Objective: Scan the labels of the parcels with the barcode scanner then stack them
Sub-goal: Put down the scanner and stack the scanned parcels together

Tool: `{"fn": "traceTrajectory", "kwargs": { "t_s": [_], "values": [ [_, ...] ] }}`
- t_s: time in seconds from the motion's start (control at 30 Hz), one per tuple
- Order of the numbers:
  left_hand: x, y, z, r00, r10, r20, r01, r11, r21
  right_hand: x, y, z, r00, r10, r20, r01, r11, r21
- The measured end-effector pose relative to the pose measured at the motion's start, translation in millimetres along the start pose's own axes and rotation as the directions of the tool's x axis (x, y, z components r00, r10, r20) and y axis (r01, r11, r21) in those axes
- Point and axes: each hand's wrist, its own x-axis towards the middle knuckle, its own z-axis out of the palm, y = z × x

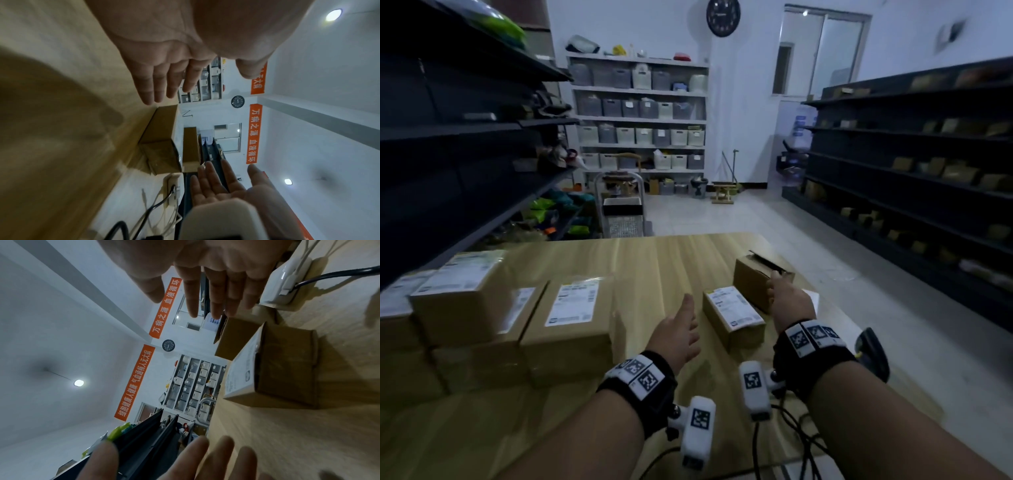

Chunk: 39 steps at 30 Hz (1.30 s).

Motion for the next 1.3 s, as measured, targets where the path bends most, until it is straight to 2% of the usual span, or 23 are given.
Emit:
{"fn": "traceTrajectory", "kwargs": {
  "t_s": [0.1, 0.23, 0.4, 0.57, 0.63, 0.73, 0.87, 0.93, 1.1, 1.17, 1.3],
  "values": [
    [3, -5, 19, 0.998, -0.054, 0.034, 0.054, 0.999, 0.003, 8, 6, 0, 0.997, -0.011, 0.082, 0.019, 0.995, -0.101],
    [13, -17, 30, 0.995, -0.075, 0.063, 0.075, 0.997, 0.003, 14, 10, 0, 0.986, 0.01, 0.167, 0.007, 0.995, -0.103],
    [15, -22, 37, 0.994, -0.024, 0.109, 0.019, 0.999, 0.038, 3, 13, -2, 0.967, 0.085, 0.24, -0.039, 0.981, -0.189],
    [5, -7, 27, 0.99, 0.119, 0.08, -0.131, 0.978, 0.165, -8, 15, 6, 0.966, -0.035, 0.256, 0.063, 0.993, -0.1],
    [-2, 1, 17, 0.977, 0.205, 0.055, -0.213, 0.944, 0.253, -13, 9, 14, 0.963, -0.074, 0.259, 0.094, 0.993, -0.066],
    [-14, 18, -3, 0.947, 0.32, -0.005, -0.302, 0.901, 0.312, -25, -4, 31, 0.952, -0.103, 0.288, 0.071, 0.99, 0.12],
    [-34, 36, -43, 0.885, 0.453, -0.107, -0.391, 0.848, 0.357, -57, -23, 64, 0.92, -0.142, 0.366, 0.058, 0.971, 0.233],
    [-45, 44, -69, 0.874, 0.458, -0.162, -0.383, 0.854, 0.352, -73, -30, 87, 0.899, -0.159, 0.408, 0.047, 0.961, 0.271],
    [-74, 66, -134, 0.859, 0.435, -0.271, -0.334, 0.876, 0.349, -113, -49, 146, 0.799, -0.2, 0.567, 0.04, 0.959, 0.281],
    [-81, 72, -156, 0.856, 0.425, -0.294, -0.307, 0.875, 0.374, -125, -49, 168, 0.777, -0.206, 0.594, 0.067, 0.967, 0.247],
    [-88, 69, -194, 0.863, 0.379, -0.335, -0.25, 0.895, 0.369, -149, -47, 199, 0.76, -0.145, 0.634, 0.004, 0.976, 0.219]
  ]
}}
